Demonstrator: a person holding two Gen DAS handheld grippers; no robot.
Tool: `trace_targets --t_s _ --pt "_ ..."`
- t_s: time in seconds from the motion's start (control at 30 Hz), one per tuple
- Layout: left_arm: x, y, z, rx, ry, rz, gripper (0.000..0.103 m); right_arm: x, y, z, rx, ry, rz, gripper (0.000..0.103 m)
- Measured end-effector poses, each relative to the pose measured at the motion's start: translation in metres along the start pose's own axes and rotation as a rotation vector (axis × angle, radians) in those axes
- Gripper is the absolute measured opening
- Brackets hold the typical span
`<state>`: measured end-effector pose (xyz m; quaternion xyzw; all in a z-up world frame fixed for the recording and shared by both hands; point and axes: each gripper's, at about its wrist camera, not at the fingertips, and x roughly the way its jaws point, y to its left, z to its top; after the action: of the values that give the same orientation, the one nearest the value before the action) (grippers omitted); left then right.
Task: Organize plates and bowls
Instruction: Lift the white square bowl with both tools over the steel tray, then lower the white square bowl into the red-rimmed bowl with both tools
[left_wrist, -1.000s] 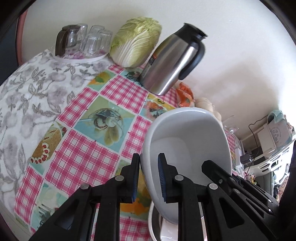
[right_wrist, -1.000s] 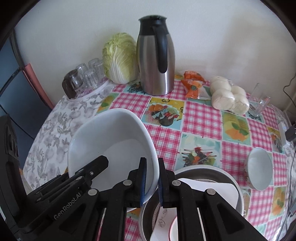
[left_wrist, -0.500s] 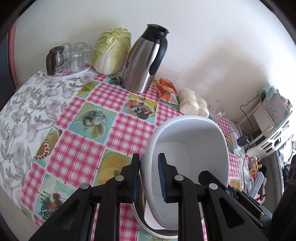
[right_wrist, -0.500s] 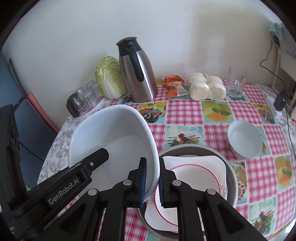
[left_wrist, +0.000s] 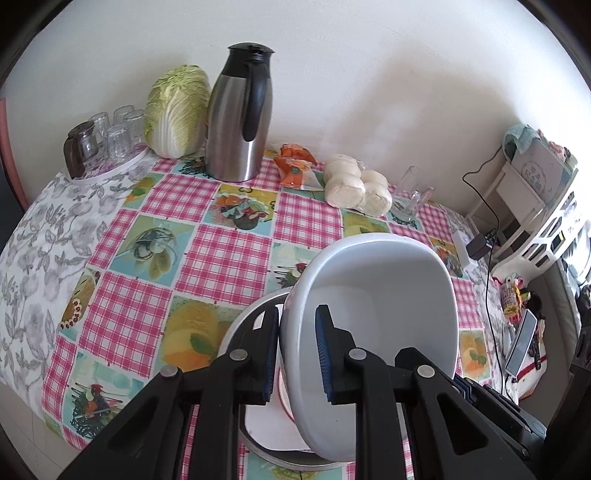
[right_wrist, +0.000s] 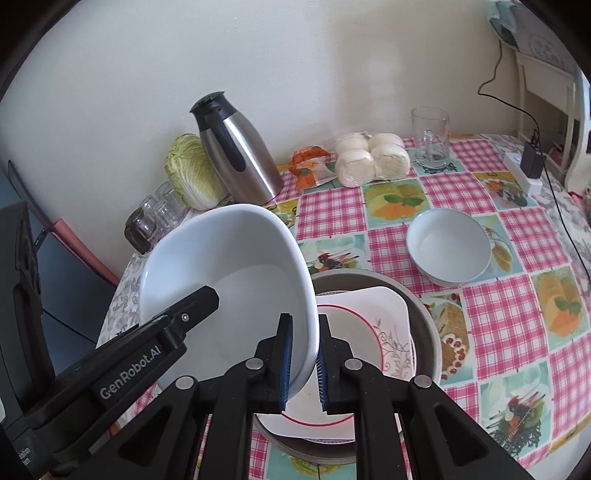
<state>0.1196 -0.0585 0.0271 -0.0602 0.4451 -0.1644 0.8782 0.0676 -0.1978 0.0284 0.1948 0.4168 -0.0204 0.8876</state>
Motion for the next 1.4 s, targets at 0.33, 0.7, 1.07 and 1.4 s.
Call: trace_targets --t_s 0.33,0.7,1.07,1.4 --pt "0.004 -0.024 -0.004 0.036 0.024 -0.028 0.021 -0.013 -0.027 -0.001 0.044 0.002 -0.001 0.014" --pt "0.020 -0.029 -0.009 0.057 0.094 -0.013 0.021 -0.004 -0.036 -0.003 0.052 0.050 -0.030 0.015" --pt "0.047 -0.024 -0.018 0.063 0.196 0.018 0.021 0.021 -0.040 -0.011 0.062 0.143 -0.060 0.015" --pt "0.061 -0.022 -0.023 0.069 0.245 0.033 0.023 0.035 -0.043 -0.016 0.071 0.195 -0.075 0.016"
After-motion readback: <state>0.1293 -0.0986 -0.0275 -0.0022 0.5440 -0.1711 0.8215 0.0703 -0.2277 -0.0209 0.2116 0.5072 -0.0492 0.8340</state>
